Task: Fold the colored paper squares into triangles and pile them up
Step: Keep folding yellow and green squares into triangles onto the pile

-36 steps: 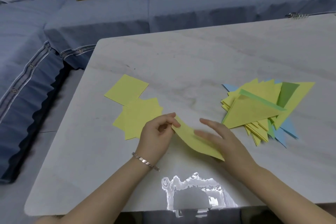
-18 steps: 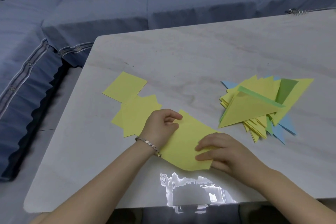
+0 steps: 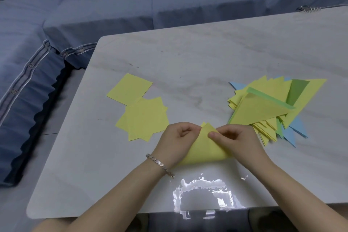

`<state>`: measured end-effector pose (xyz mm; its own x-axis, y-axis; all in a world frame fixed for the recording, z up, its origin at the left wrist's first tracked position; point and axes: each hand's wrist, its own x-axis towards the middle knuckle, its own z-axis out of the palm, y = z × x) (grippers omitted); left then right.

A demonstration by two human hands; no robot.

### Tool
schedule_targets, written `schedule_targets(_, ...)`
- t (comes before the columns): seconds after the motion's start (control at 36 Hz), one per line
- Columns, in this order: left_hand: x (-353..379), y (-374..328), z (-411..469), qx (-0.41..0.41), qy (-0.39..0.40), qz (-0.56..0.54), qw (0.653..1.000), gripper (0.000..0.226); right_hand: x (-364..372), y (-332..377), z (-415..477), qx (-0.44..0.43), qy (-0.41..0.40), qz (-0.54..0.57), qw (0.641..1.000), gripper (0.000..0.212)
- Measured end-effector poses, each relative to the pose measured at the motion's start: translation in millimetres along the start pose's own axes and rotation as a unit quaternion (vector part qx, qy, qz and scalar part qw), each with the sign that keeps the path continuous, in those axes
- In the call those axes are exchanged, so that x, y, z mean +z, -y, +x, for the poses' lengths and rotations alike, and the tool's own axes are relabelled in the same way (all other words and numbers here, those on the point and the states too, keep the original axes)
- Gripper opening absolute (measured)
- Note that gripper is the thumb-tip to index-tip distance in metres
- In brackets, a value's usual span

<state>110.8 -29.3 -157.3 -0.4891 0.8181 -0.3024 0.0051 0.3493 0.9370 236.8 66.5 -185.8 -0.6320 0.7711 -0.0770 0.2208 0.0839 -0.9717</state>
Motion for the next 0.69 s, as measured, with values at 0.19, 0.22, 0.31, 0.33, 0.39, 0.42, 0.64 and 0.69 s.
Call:
schedule_targets(0.19, 7.6, 5.3, -3.3, 0.035, -0.059, 0.051, 0.996, 0.028, 6.0, 0.7, -3.3, 0.014, -0.053, 0.048, 0.997, 0.02)
schedule_targets(0.22, 8.1, 5.8, -3.4, 0.037, -0.067, 0.054, 0.996, 0.029, 6.4, 0.8, -3.9, 0.014, -0.055, 0.056, 0.997, 0.021)
schedule_targets(0.31, 10.1, 6.0, -4.1, 0.047, -0.081, 0.048, 0.994, 0.029, 6.3, 3.0, -6.1, 0.005, -0.058, 0.067, 0.996, 0.023)
schedule_targets(0.33, 10.7, 6.3, -4.4, 0.05, -0.085, 0.046, 0.994, 0.029, 5.9, 3.7, -6.7, 0.0, -0.059, 0.065, 0.996, 0.023)
schedule_targets(0.39, 11.2, 7.0, -5.1, 0.058, -0.097, 0.05, 0.992, 0.024, 5.0, 5.2, -7.7, -0.007, -0.06, 0.051, 0.997, 0.023)
schedule_targets(0.42, 11.2, 7.0, -5.2, 0.061, -0.102, 0.051, 0.992, 0.02, 4.4, 5.9, -8.1, -0.011, -0.059, 0.043, 0.997, 0.023)
schedule_targets(0.64, 12.0, 6.7, -6.0, 0.071, -0.114, 0.042, 0.99, 0.02, 2.6, 5.3, -9.9, -0.018, -0.038, 0.024, 0.999, 0.021)
schedule_targets(0.69, 12.4, 7.9, -5.7, 0.068, -0.115, 0.041, 0.99, 0.02, 2.4, 5.1, -10.0, -0.021, -0.035, 0.024, 0.999, 0.024)
